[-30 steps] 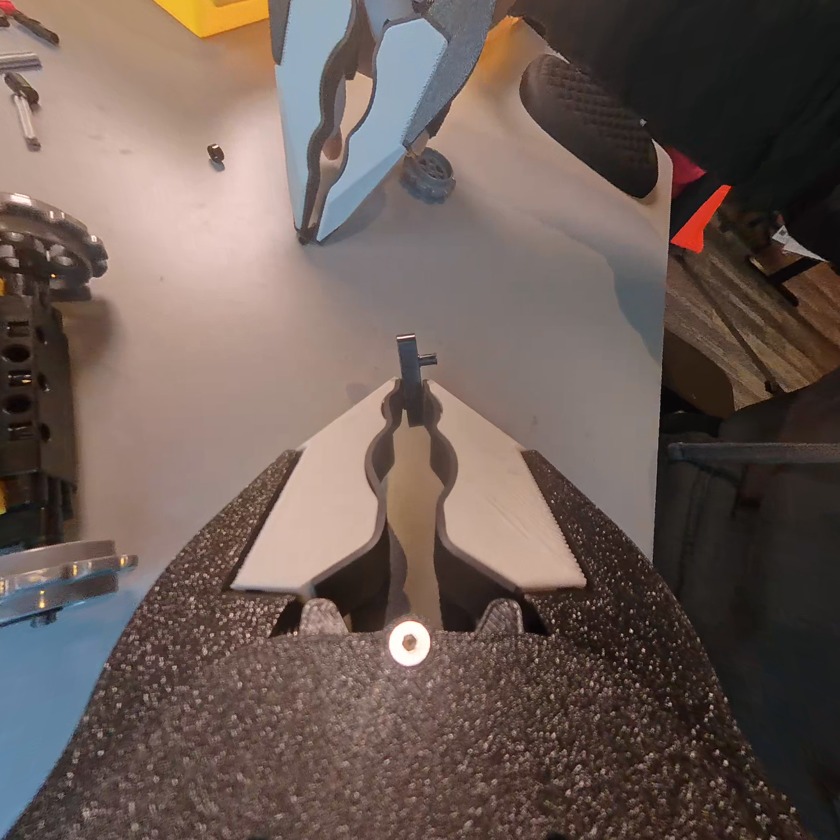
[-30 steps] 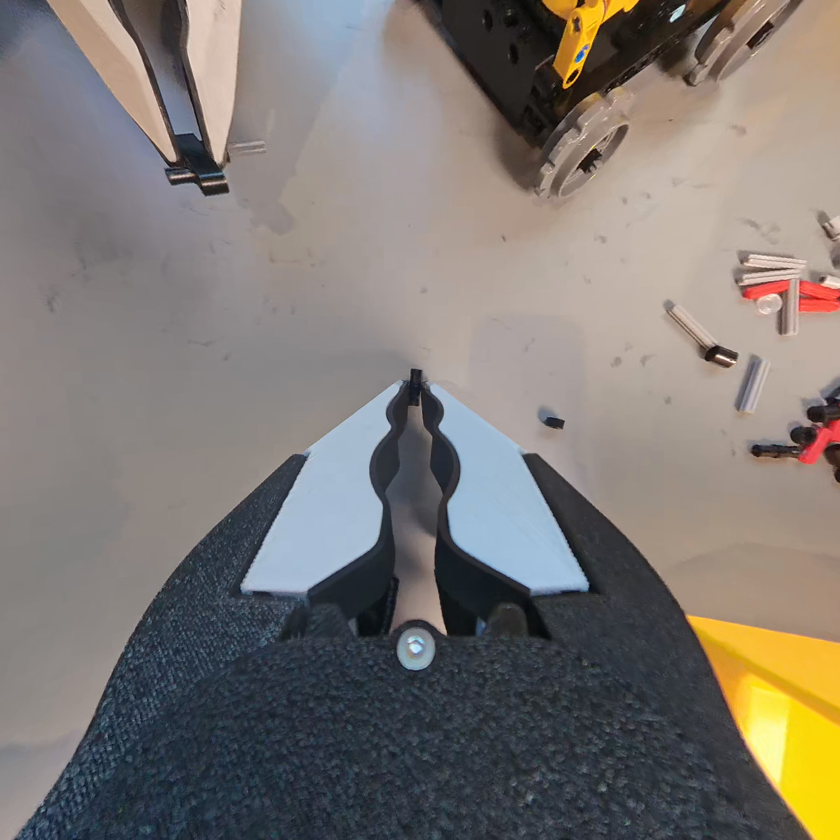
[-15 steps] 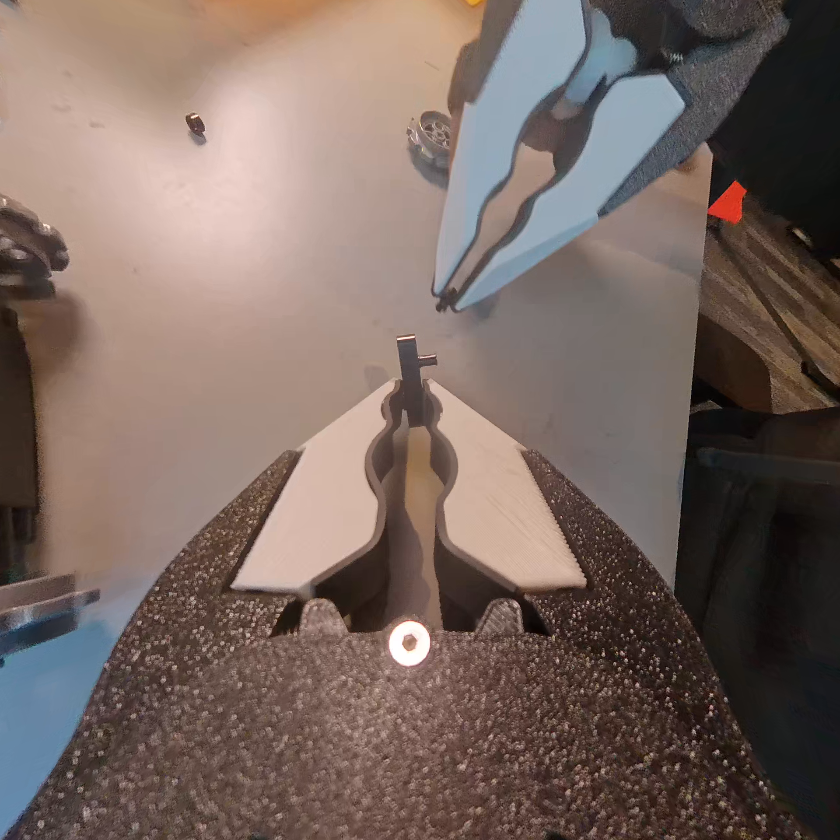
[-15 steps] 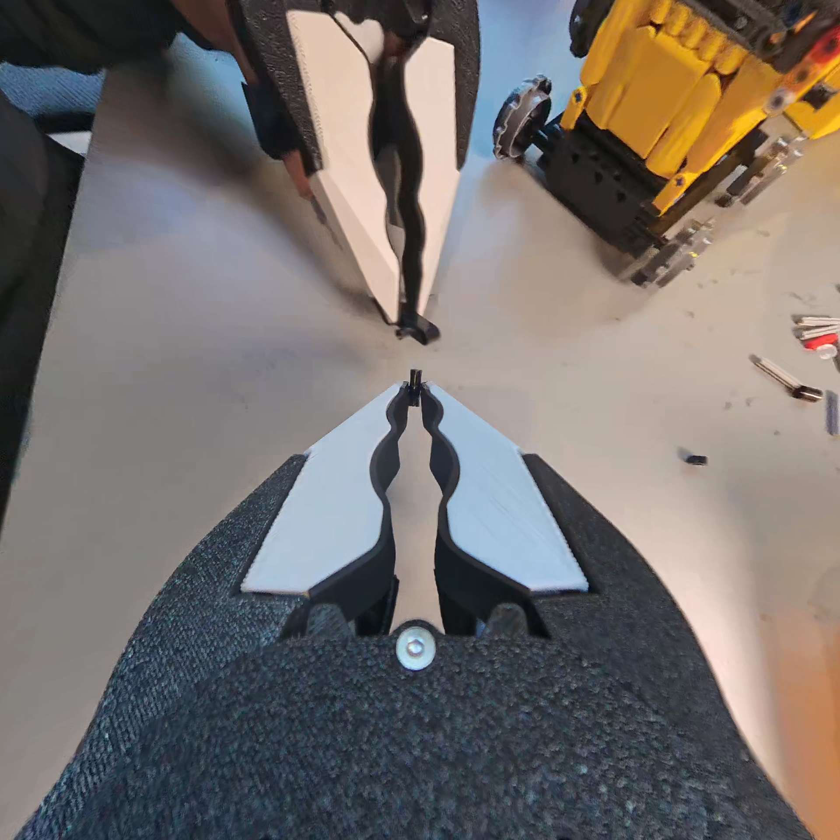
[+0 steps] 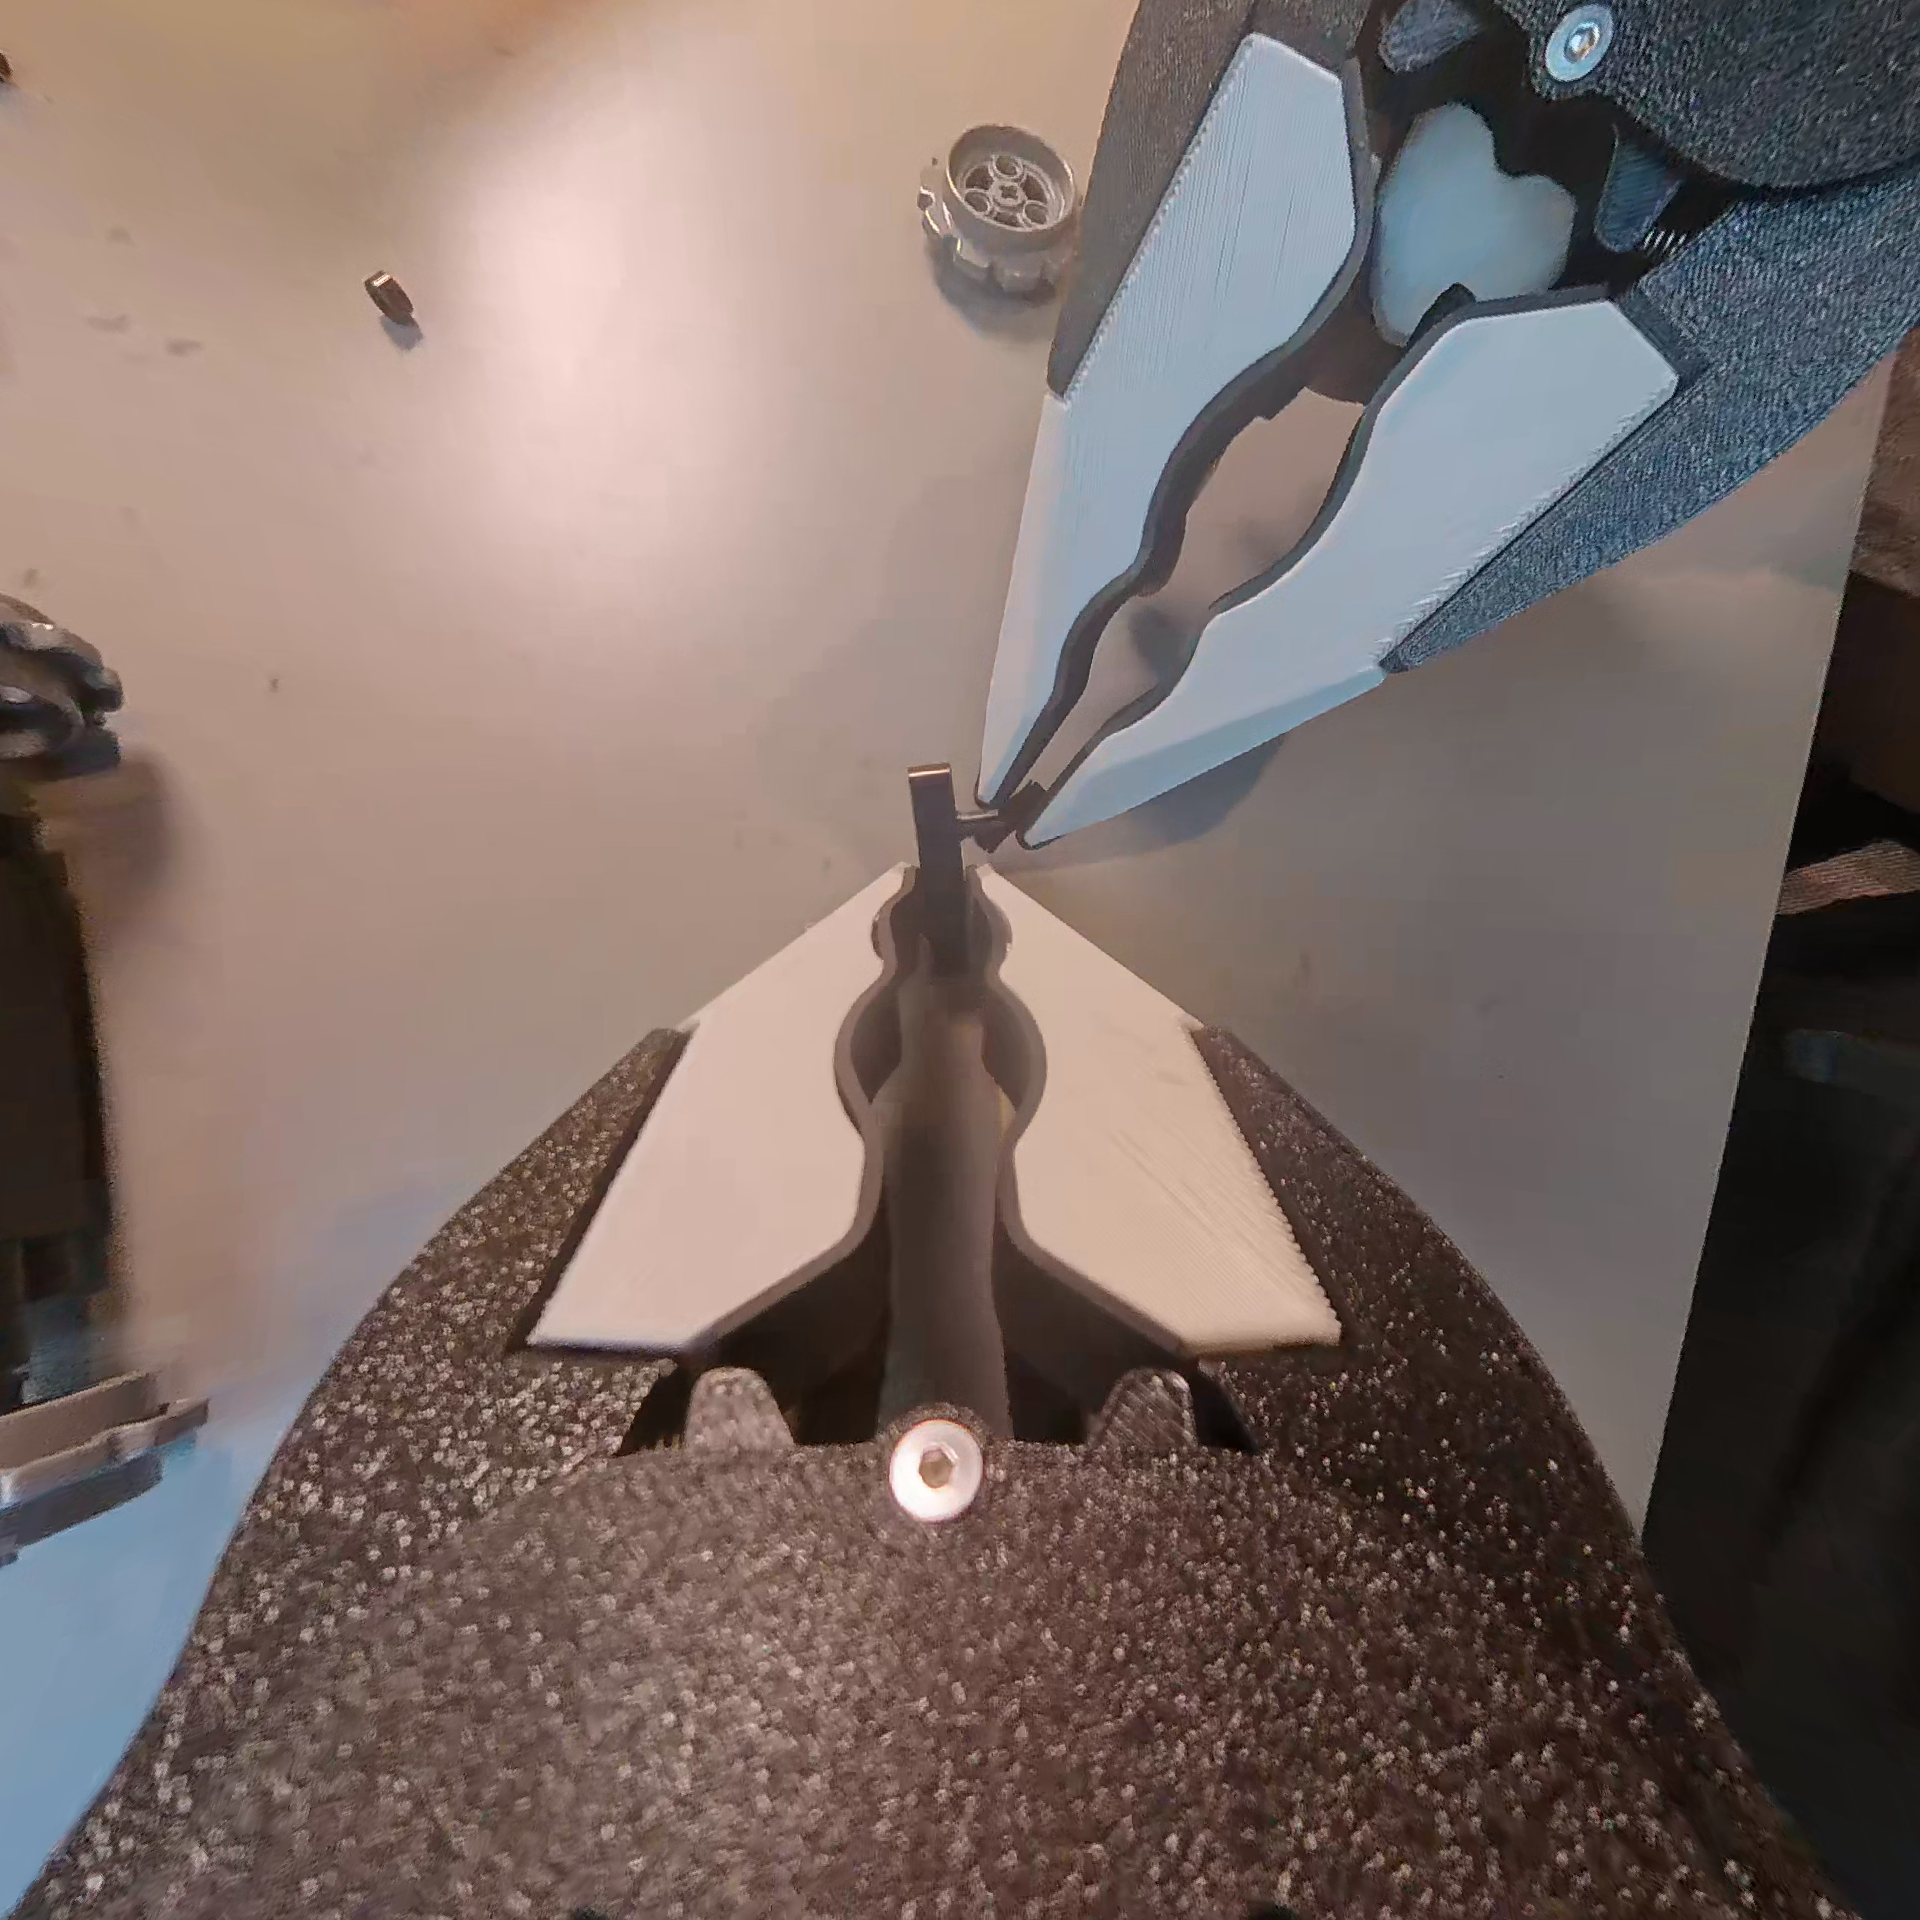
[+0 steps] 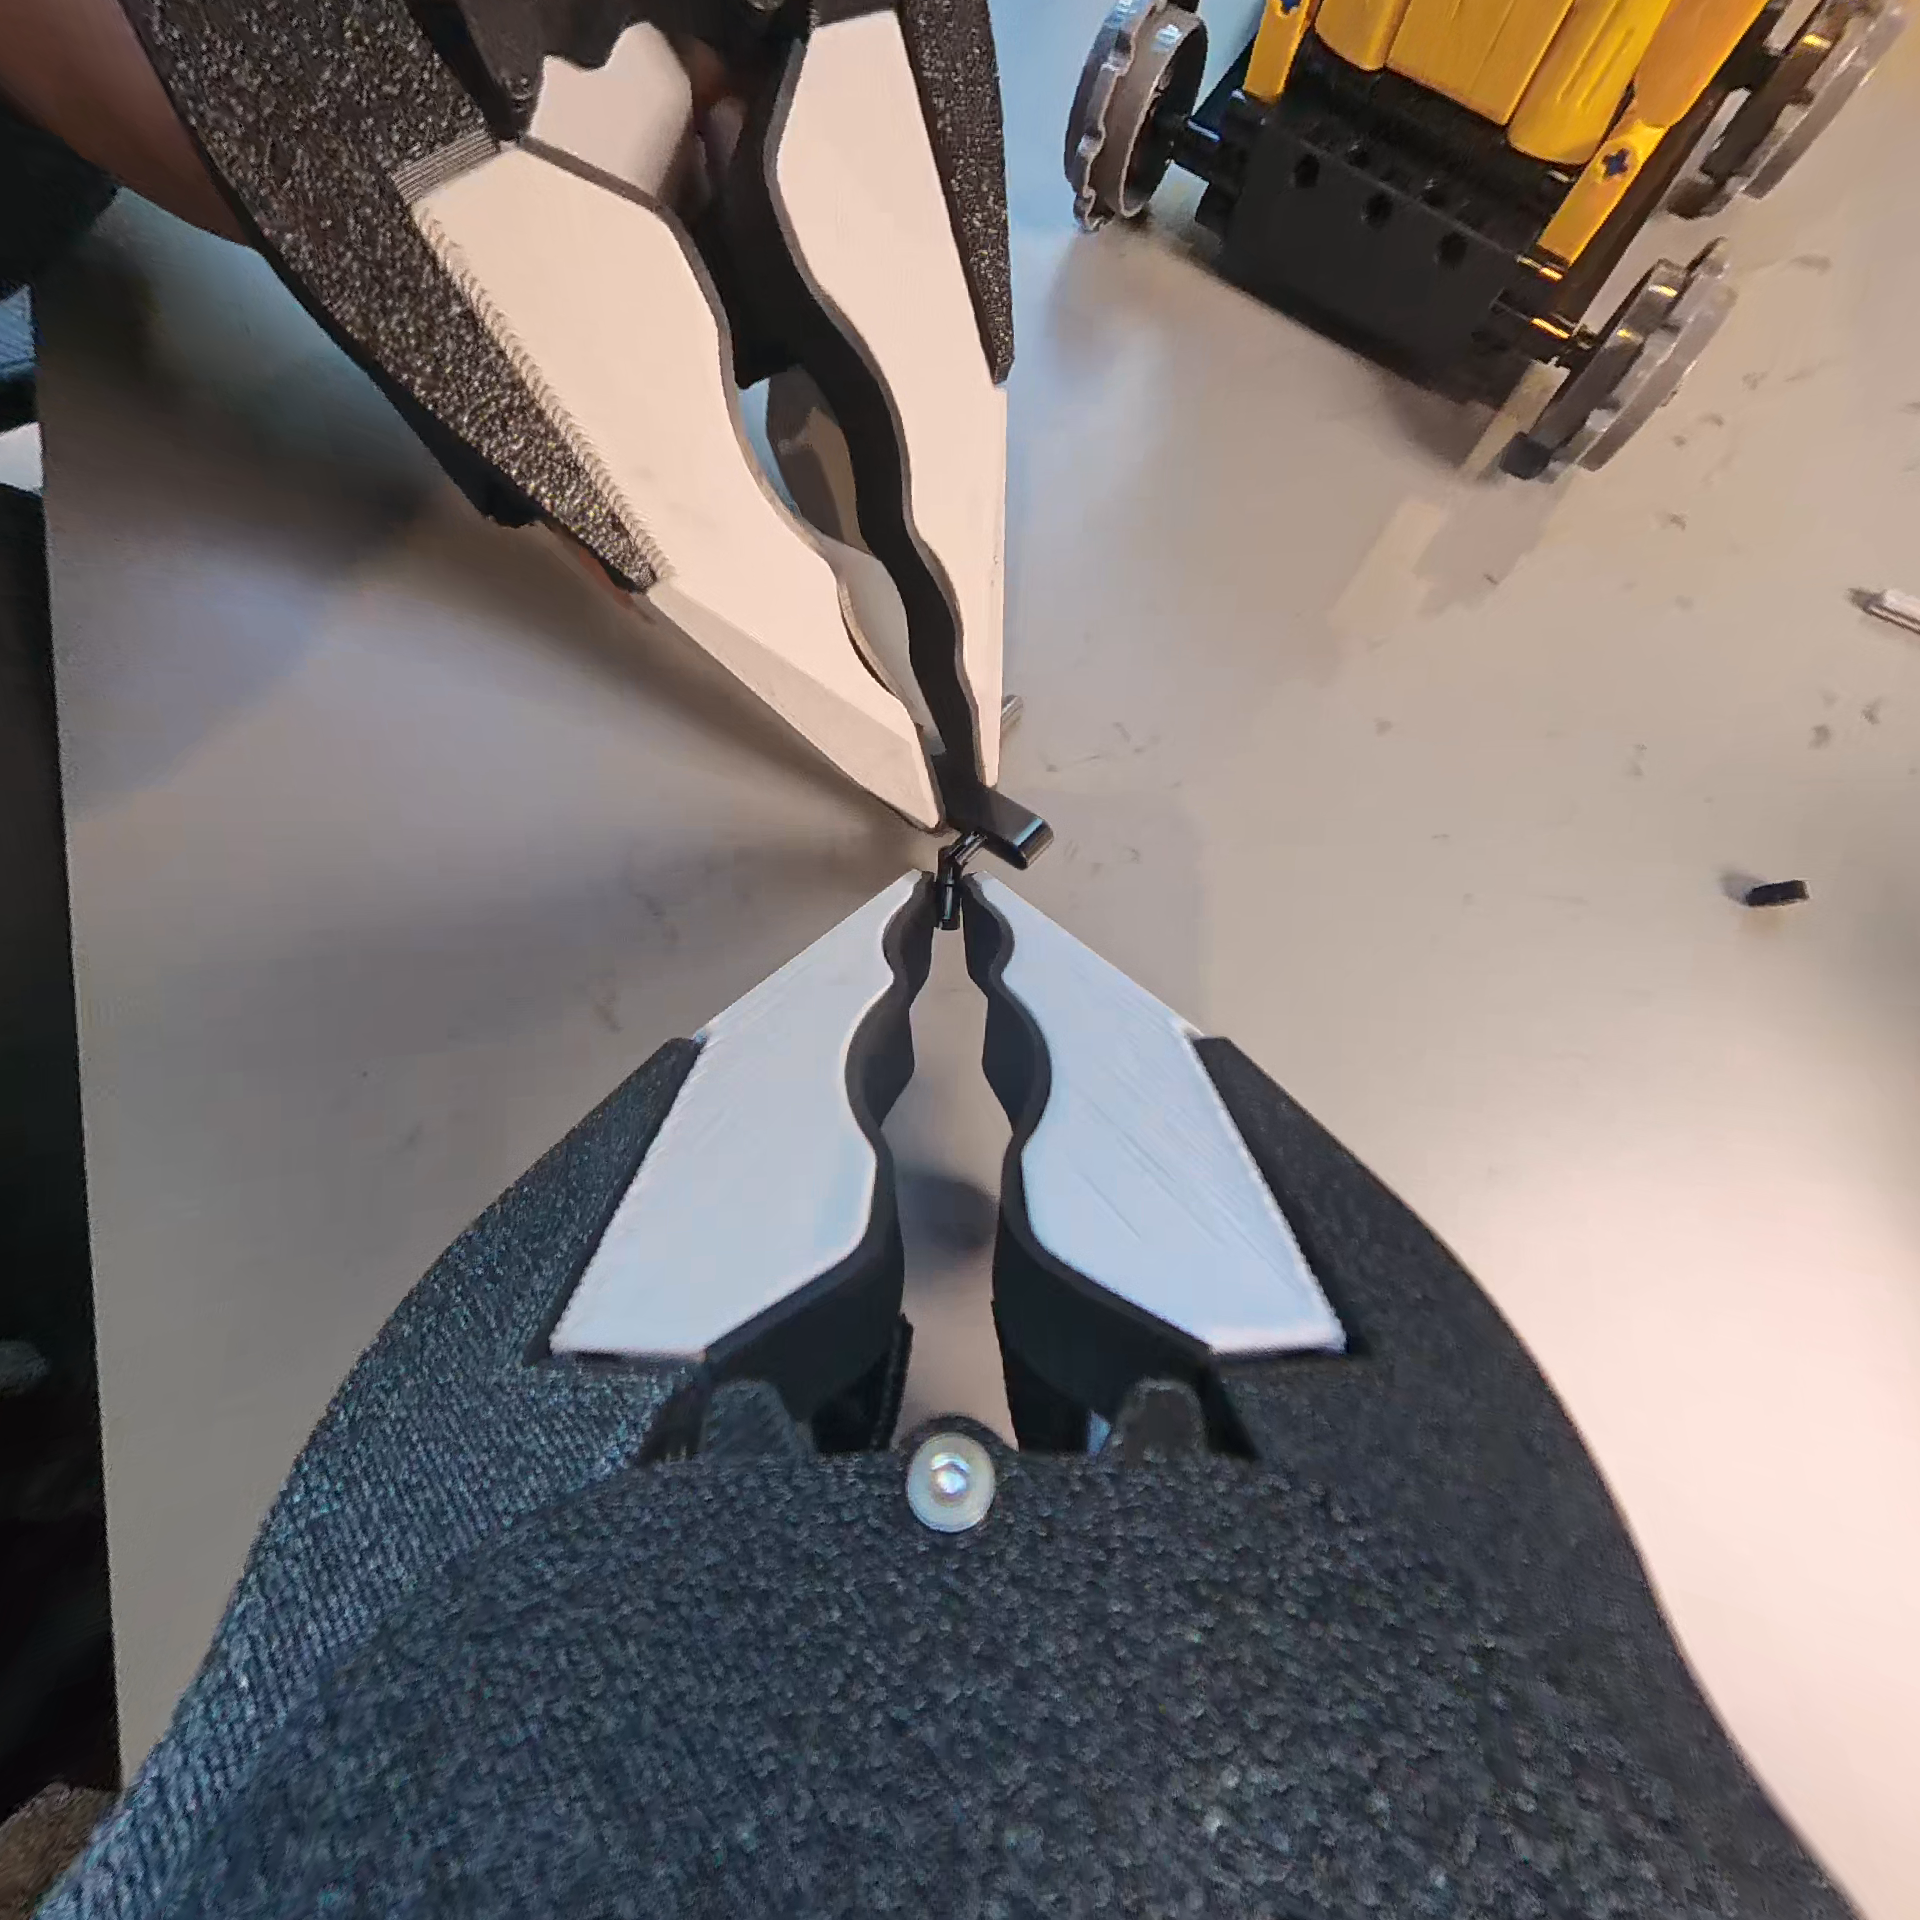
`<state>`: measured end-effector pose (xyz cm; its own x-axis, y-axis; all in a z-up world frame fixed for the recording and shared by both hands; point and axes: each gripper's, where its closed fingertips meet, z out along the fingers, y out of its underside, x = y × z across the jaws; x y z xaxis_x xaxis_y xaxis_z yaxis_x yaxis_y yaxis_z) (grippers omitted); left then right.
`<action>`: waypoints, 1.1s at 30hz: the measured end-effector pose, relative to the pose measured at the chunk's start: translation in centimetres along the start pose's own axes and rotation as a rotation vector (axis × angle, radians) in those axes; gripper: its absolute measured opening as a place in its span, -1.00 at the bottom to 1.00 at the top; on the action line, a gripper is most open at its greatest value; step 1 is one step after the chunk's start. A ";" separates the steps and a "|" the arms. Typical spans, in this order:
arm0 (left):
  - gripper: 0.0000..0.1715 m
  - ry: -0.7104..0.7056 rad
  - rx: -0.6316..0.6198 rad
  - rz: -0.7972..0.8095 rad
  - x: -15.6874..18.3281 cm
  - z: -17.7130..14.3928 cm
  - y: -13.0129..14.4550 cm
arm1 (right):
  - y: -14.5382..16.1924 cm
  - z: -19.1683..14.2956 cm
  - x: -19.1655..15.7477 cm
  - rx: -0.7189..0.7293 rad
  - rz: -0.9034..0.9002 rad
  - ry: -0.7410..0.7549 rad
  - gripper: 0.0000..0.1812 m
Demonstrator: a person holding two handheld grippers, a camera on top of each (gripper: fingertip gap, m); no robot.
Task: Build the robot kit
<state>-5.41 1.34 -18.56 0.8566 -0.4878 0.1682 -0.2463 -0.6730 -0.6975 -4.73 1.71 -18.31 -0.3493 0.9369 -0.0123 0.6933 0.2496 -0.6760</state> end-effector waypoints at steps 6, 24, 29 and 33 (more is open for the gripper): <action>-0.93 -0.060 -0.038 0.053 -0.1 0.2 0.1 | 0.1 -0.1 0.2 0.046 0.055 0.049 -0.95; -0.94 -0.085 0.002 0.029 -1.2 -1.1 0.6 | 1.5 -0.9 0.2 -0.329 -0.232 -0.031 -0.95; -0.94 -0.084 0.041 0.013 -1.4 -2.0 0.8 | 1.4 -0.8 0.2 -0.404 -0.270 -0.083 -0.95; -0.94 -0.074 0.065 0.008 -1.5 -2.5 0.9 | 1.5 -0.8 0.2 -0.439 -0.270 -0.097 -0.95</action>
<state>-8.04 0.13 -17.70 0.8866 -0.4487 0.1123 -0.2253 -0.6309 -0.7424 -3.33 2.48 -18.73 -0.5940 0.8036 0.0376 0.7624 0.5773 -0.2923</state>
